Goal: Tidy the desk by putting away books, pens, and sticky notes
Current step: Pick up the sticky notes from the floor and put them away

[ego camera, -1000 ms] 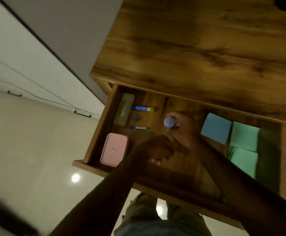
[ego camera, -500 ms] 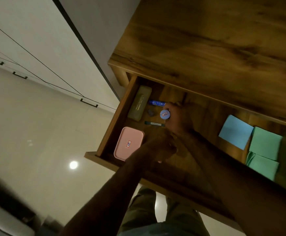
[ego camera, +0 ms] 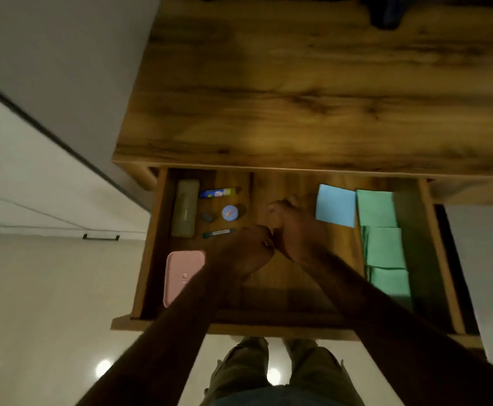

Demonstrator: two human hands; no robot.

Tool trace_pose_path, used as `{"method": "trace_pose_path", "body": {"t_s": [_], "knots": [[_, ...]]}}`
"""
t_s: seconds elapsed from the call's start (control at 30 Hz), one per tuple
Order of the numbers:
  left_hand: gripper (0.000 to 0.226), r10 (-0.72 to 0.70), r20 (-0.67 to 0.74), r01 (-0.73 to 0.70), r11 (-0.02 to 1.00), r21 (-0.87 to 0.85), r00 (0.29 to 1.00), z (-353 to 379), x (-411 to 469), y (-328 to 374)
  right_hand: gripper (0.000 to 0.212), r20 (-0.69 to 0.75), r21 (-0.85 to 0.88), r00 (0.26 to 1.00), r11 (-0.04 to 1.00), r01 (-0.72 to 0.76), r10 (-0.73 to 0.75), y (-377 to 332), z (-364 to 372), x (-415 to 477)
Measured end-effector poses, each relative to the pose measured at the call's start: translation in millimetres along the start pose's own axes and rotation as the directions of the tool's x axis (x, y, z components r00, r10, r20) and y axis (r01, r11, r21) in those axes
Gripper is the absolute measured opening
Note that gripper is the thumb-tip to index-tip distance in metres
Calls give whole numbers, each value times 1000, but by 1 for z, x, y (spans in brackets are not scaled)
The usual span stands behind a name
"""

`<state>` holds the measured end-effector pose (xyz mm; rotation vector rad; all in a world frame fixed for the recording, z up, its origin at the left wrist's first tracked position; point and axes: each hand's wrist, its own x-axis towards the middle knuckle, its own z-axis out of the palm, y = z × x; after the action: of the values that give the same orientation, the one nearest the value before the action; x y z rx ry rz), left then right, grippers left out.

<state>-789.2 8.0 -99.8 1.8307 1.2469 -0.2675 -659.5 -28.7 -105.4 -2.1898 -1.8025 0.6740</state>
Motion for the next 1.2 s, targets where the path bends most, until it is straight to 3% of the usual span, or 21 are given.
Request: {"method": "trace_pose_path", "body": {"t_s": [0.07, 0.2, 0.33, 0.43, 0.7, 0.97, 1.2], "knots": [[27, 88, -20, -87, 995, 49, 996, 7, 4, 18, 52, -36, 68, 995, 993, -92, 94, 11, -15, -14], [22, 301, 7, -300, 947, 113, 954, 25, 3, 71, 50, -140, 33, 960, 970, -241, 243, 50, -46, -59], [4, 423, 59, -426, 888, 174, 904, 59, -6, 128, 61, -256, 48, 881, 916, -399, 398, 85, -77, -120], [8, 508, 63, -508, 829, 234, 859, 94, -26, 168, 65, -327, 62, 817, 874, -483, 475, 110, -89, -177], [14, 753, 234, -780, 542, 312, 616, 242, -118, 253, 65, -459, 215, 549, 687, -694, 698, 173, -71, -381], [27, 674, 592, -896, 298, 329, 442, 420, -227, 277, 67, -344, 428, 210, 352, -833, 915, 195, -2, -595], [30, 521, 813, -963, 78, 257, 259, 548, -283, 291, 67, -170, 573, -85, 28, -819, 982, 205, 56, -718]]}}
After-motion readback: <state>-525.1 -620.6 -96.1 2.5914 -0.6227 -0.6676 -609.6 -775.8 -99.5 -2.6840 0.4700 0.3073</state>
